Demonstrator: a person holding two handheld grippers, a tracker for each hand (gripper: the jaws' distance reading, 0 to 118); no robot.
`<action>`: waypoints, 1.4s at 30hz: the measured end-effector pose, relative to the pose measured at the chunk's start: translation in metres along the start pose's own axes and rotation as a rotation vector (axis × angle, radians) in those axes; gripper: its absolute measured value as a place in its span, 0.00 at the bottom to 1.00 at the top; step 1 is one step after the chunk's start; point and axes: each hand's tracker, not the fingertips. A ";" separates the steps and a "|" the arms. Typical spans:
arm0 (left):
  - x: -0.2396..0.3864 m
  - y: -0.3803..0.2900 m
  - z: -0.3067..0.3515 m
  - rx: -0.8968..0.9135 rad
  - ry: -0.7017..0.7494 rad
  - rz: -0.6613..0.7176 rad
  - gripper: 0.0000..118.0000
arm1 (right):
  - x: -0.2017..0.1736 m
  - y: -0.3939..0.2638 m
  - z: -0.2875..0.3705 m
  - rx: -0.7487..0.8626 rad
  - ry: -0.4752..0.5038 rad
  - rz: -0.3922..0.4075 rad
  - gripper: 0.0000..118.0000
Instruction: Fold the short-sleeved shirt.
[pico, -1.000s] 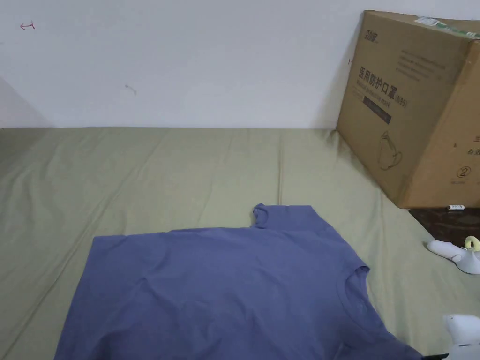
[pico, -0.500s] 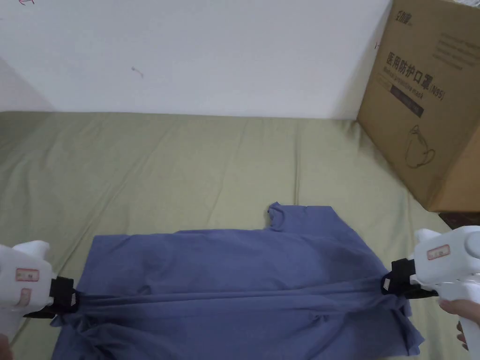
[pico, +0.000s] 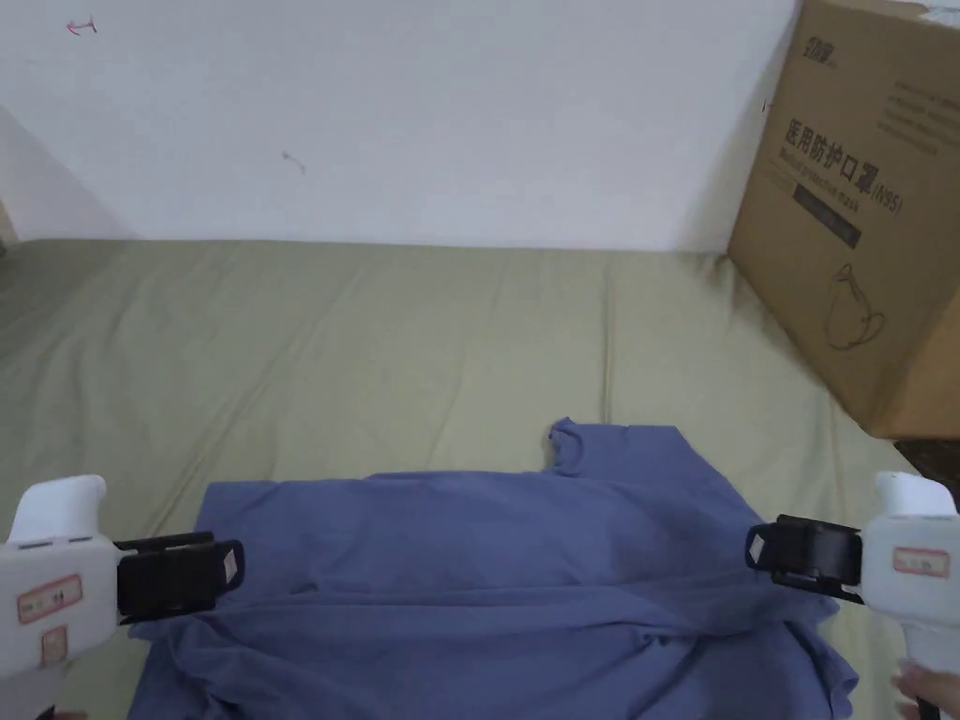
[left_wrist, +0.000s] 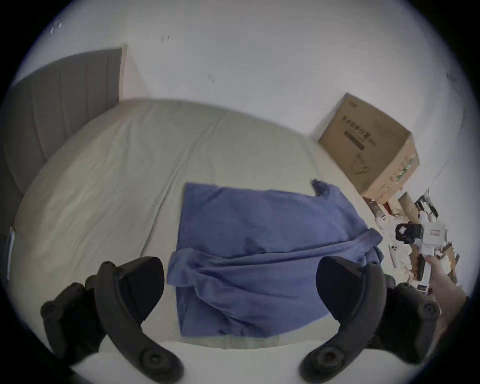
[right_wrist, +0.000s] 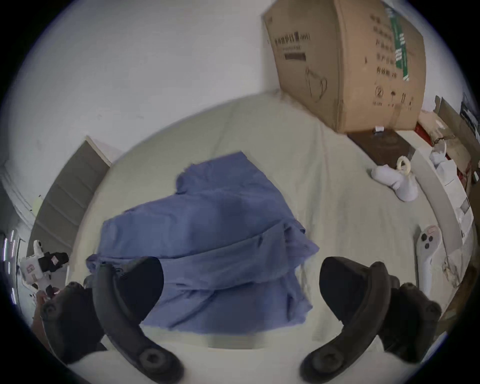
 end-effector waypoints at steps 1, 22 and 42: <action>0.009 -0.006 0.013 0.028 0.028 -0.029 0.98 | -0.007 -0.006 0.015 0.023 0.023 0.004 0.99; -0.032 -0.051 -0.032 -0.295 0.201 0.097 1.00 | -0.053 -0.050 0.061 0.131 0.137 -0.013 0.03; -0.031 -0.054 -0.014 -0.256 0.180 -0.007 0.04 | 0.038 -0.041 -0.030 -0.140 -0.060 -0.050 0.99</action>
